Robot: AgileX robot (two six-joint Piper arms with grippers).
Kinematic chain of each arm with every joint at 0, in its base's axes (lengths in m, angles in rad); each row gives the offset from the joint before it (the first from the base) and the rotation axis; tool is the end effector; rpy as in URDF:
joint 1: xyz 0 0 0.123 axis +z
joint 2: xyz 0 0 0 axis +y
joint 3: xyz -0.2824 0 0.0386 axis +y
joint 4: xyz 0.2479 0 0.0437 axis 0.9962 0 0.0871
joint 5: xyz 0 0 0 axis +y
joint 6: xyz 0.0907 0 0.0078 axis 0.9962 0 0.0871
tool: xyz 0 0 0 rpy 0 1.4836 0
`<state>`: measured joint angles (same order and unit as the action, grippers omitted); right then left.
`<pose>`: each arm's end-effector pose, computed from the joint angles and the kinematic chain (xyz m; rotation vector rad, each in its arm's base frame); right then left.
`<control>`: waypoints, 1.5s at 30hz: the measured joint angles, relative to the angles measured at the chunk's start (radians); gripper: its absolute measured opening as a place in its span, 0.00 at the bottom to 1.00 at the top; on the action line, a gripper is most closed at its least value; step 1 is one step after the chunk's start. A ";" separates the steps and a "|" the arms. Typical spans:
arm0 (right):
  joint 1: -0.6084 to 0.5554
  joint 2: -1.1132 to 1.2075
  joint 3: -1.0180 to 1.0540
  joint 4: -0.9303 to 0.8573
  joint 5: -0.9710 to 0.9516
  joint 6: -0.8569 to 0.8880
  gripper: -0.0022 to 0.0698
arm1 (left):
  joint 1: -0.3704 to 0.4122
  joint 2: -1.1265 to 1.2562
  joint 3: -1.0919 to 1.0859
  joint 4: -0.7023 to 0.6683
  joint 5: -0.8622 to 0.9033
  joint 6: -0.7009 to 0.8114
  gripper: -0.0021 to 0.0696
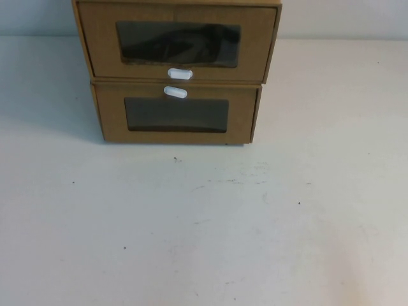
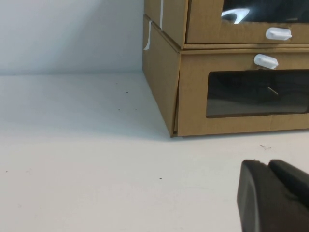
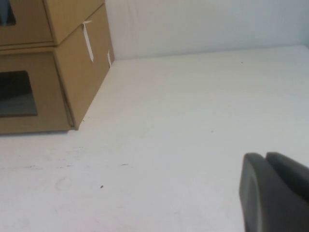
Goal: Close the shoe box
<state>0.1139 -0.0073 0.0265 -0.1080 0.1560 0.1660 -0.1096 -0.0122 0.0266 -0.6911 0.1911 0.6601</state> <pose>0.0565 0.0049 0.1904 -0.0326 1.6589 0.1177 0.0542 -0.0171 0.1914 0.1648 1.6410 -0.2002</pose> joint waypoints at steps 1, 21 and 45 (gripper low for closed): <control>0.000 0.000 0.000 -0.002 0.007 0.000 0.01 | 0.000 0.000 0.000 0.000 0.000 0.000 0.02; 0.000 0.000 0.000 0.252 0.191 -0.337 0.01 | 0.000 0.000 0.000 0.000 0.002 -0.001 0.02; 0.000 0.000 0.000 0.257 0.193 -0.338 0.01 | 0.016 0.000 0.000 0.602 -0.047 -0.528 0.02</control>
<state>0.1139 -0.0073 0.0265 0.1485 0.3491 -0.1717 -0.0934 -0.0122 0.0266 -0.0894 0.1445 0.1317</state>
